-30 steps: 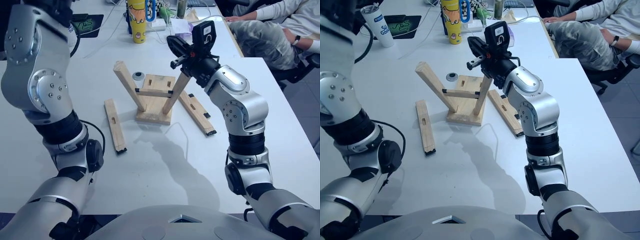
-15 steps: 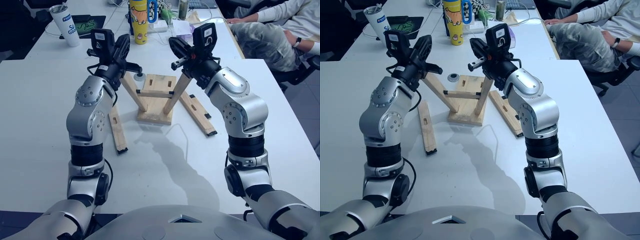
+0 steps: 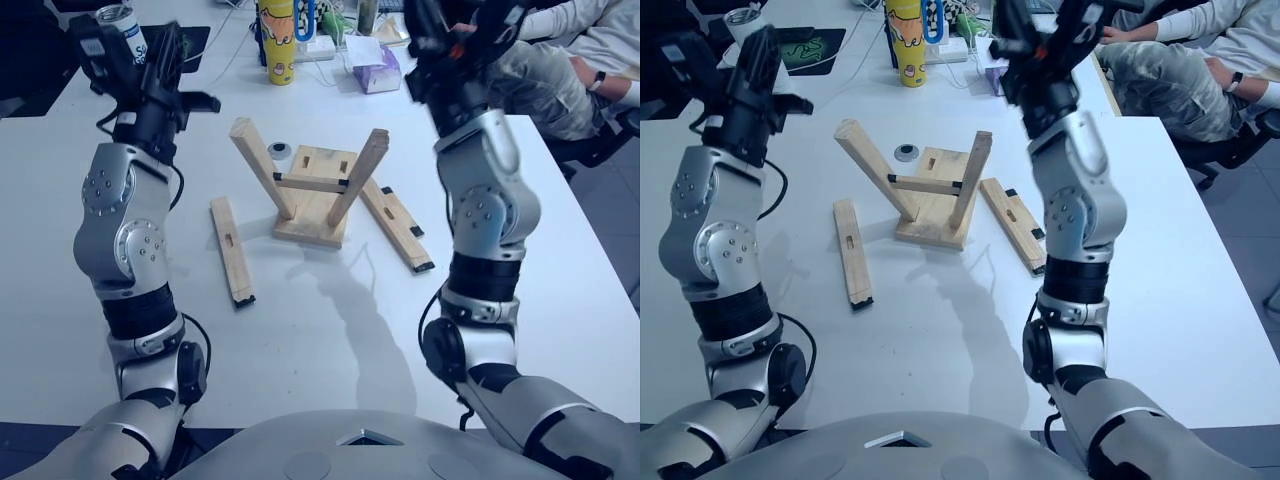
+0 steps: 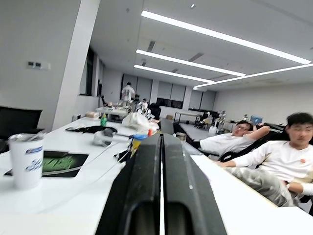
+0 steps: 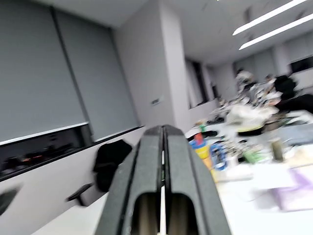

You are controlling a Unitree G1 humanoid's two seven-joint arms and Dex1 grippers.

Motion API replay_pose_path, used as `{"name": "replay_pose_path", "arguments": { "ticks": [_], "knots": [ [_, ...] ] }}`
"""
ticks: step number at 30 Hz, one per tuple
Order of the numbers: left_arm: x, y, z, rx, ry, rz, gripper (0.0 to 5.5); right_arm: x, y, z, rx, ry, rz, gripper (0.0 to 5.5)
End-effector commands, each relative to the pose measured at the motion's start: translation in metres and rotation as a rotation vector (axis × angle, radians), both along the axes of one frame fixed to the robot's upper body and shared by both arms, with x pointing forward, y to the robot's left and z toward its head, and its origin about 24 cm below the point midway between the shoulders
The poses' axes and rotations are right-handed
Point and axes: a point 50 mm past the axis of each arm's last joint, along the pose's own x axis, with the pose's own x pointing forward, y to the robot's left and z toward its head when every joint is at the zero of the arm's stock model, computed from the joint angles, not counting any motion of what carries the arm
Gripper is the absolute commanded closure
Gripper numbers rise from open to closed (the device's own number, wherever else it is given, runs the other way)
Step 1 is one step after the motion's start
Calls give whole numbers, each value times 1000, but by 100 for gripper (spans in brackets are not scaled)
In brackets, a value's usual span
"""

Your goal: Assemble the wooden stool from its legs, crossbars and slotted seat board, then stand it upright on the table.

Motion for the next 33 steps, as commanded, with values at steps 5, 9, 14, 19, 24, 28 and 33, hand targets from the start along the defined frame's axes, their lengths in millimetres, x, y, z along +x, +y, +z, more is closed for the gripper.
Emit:
{"name": "replay_pose_path", "arguments": {
  "ticks": [5,9,14,19,24,28,33],
  "knots": [
    [-9,-1,-27,94,110,-32,545,20,-62,-104,-479,258,-95,550],
    [-11,0,-39,153,182,-43,545,9,-42,-136,-640,284,70,550],
    [-11,8,-53,189,278,-11,545,-28,27,-130,-776,65,479,550],
    [-11,32,-63,181,352,134,545,-66,52,-101,-744,-28,803,550],
    [-16,58,-71,170,399,282,545,-24,31,-111,-873,70,403,550],
    [-27,50,-87,268,495,131,545,-3,7,-120,-958,164,255,550],
    [-55,27,-100,581,593,-256,545,7,-2,-133,-1075,248,269,550]
  ]
}}
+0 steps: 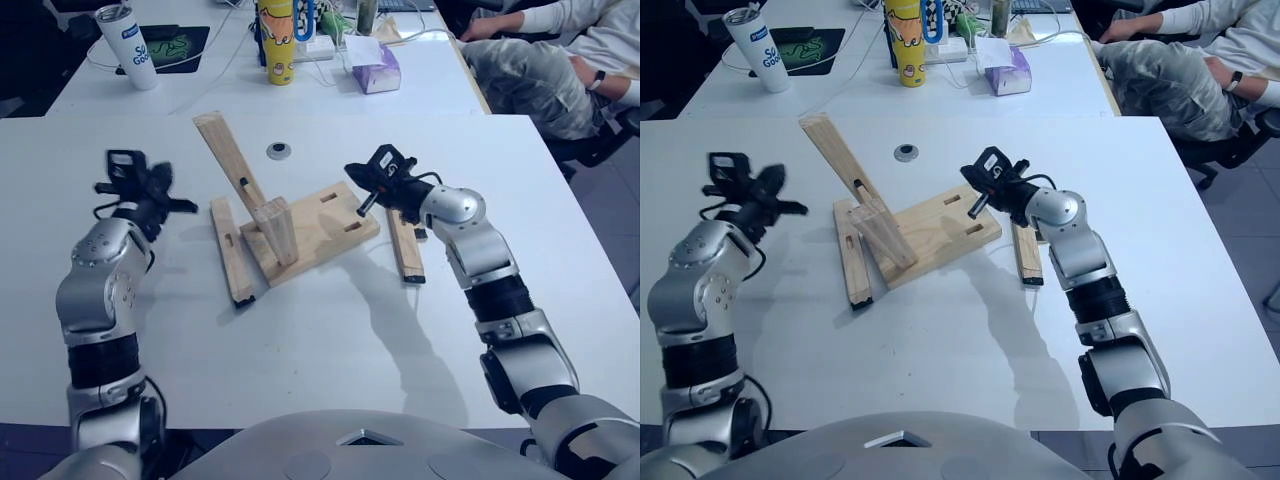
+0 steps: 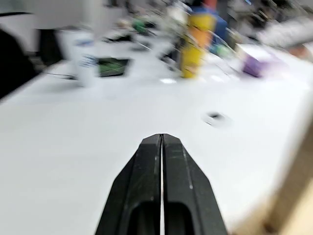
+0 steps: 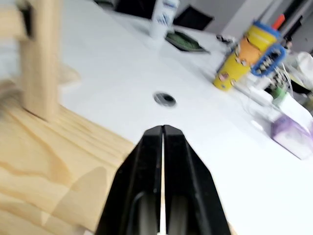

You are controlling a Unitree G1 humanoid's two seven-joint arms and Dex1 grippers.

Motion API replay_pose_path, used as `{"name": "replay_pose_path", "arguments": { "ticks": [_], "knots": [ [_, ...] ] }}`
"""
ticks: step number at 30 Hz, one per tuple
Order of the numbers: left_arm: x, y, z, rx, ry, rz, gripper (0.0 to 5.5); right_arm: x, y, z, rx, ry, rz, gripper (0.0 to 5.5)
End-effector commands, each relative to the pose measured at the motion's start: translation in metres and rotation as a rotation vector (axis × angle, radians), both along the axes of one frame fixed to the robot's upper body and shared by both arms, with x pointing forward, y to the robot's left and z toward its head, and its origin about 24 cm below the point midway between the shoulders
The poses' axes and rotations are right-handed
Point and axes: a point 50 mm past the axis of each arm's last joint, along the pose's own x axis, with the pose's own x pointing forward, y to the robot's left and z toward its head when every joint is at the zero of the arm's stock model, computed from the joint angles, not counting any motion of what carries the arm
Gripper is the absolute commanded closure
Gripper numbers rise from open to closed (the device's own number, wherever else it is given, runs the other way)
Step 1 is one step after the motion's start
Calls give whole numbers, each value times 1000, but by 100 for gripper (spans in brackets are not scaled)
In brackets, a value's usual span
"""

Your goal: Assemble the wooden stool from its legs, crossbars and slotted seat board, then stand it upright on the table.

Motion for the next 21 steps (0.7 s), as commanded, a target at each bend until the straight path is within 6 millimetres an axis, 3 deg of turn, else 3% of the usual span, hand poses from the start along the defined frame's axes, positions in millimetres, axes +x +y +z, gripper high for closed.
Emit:
{"name": "replay_pose_path", "arguments": {
  "ticks": [1,4,7,15,21],
  "knots": [
    [-31,-17,-8,210,146,-371,545,6,-4,-8,-126,24,20,550],
    [-53,-31,-18,285,247,-592,545,3,-2,-16,-210,11,62,550],
    [-58,-45,-26,277,271,-683,545,-8,1,-28,-224,57,123,550],
    [-57,-71,-38,241,285,-795,545,-24,-6,-50,-413,127,219,550],
    [-57,-79,-51,216,320,-821,545,-23,0,-54,-409,143,205,550]
  ]
}}
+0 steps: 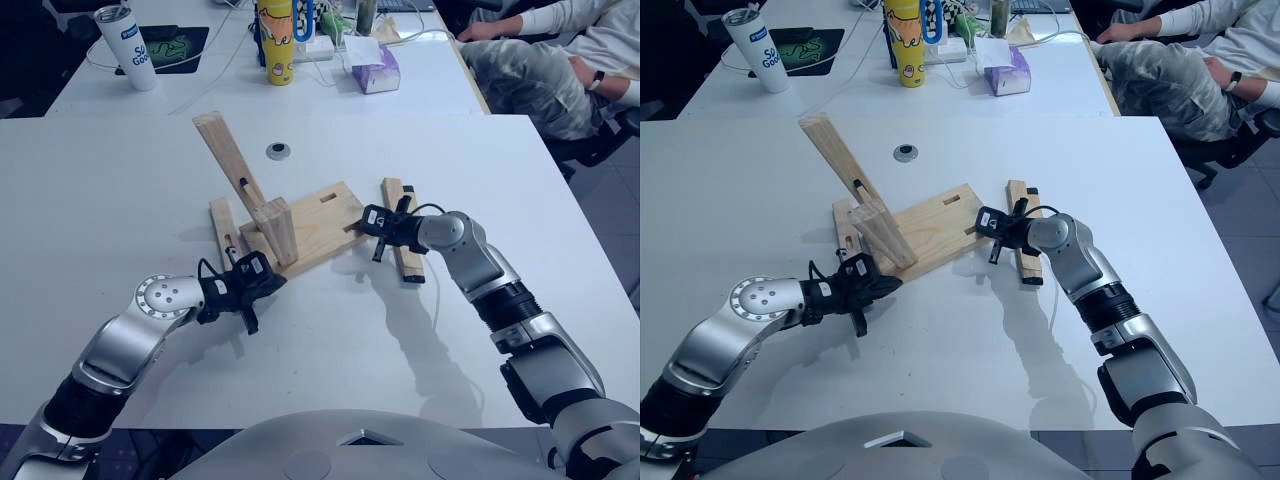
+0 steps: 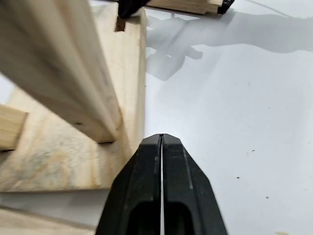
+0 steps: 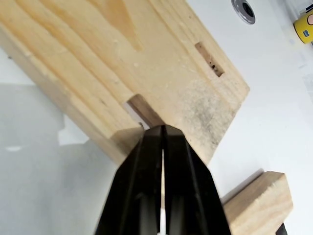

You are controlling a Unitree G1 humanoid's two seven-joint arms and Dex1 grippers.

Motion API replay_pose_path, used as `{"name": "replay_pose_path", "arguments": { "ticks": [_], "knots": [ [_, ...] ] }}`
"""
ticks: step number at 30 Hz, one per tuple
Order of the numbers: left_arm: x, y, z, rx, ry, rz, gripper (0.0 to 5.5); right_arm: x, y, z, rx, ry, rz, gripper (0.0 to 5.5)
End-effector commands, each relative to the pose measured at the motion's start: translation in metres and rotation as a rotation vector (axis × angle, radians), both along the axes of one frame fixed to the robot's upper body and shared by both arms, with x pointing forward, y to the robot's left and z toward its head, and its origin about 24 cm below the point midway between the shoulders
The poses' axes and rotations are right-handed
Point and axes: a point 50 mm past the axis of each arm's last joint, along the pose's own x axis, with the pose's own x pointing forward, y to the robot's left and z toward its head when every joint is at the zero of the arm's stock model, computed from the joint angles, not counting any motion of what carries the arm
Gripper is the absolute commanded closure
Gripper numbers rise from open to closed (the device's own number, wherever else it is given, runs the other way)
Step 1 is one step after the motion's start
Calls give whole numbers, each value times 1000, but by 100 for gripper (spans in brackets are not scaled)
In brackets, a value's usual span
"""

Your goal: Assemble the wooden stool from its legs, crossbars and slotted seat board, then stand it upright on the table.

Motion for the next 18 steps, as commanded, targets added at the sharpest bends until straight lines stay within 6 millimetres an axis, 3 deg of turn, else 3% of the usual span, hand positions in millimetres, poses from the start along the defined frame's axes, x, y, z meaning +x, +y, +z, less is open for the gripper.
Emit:
{"name": "replay_pose_path", "arguments": {
  "ticks": [1,7,13,15,17,18],
  "knots": [
    [2,-5,-11,11,26,-12,545,0,4,-4,-22,30,1,550],
    [16,-11,-29,50,33,22,545,-2,4,-3,-96,49,47,550],
    [53,0,-24,246,-153,124,545,-14,-7,-17,-266,118,109,550],
    [68,4,-20,284,-226,173,545,-28,-11,-25,-380,143,213,550],
    [86,-1,-15,273,-299,243,545,-54,11,-20,-218,300,316,550],
    [95,-10,-13,220,-323,289,545,-50,16,-15,-173,281,314,550]
  ]
}}
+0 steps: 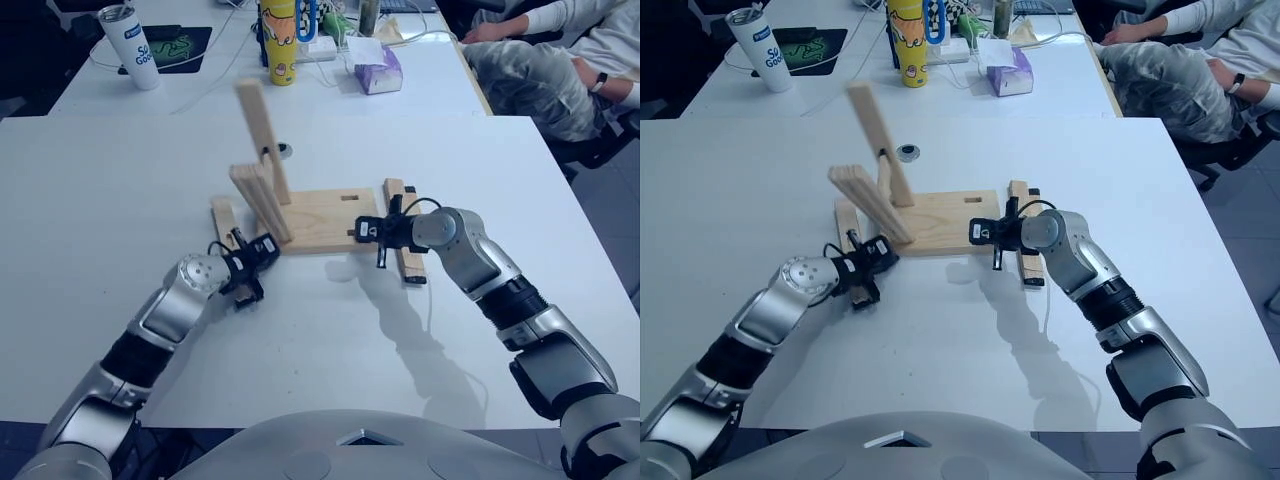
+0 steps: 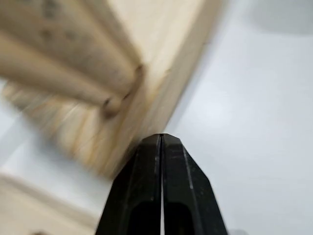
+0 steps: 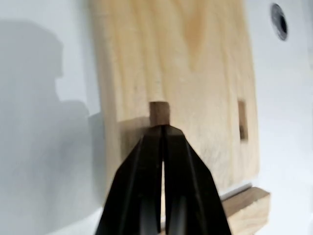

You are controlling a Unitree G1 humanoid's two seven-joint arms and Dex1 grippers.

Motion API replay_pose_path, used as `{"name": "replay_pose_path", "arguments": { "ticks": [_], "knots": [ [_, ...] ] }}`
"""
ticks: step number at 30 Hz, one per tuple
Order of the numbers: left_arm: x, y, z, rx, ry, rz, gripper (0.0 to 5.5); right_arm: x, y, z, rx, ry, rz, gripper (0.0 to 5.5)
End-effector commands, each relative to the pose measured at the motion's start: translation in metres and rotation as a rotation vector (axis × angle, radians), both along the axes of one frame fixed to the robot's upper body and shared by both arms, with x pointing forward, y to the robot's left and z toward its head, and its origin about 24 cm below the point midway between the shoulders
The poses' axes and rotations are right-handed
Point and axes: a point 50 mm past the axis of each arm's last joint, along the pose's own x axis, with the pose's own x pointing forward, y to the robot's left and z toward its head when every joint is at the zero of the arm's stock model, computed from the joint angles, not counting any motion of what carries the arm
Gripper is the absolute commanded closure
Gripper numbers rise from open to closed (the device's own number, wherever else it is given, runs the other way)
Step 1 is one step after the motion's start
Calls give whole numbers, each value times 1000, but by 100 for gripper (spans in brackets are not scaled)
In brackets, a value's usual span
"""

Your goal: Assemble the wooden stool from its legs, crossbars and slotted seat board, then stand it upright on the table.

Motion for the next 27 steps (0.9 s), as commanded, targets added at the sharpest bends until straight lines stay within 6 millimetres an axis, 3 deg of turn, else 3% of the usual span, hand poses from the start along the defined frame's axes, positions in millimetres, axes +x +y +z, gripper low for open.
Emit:
{"name": "replay_pose_path", "arguments": {
  "ticks": [1,3,6,9,15,22,27],
  "knots": [
    [33,-20,11,-92,-150,110,545,-32,12,-20,93,270,56,550],
    [38,-40,6,-192,-130,122,545,-15,26,-7,280,278,-62,550],
    [41,-48,-2,-220,-115,144,545,-12,39,0,373,340,-87,550],
    [42,-46,-8,-227,-100,191,545,5,50,6,493,297,-227,550],
    [36,-23,-12,-206,-116,260,545,20,37,29,669,254,-346,550],
    [25,-14,-7,-202,-100,259,545,44,-19,37,443,-27,-545,550],
    [22,-15,-3,-201,-104,256,545,40,-26,11,288,-38,-554,550]
  ]
}}
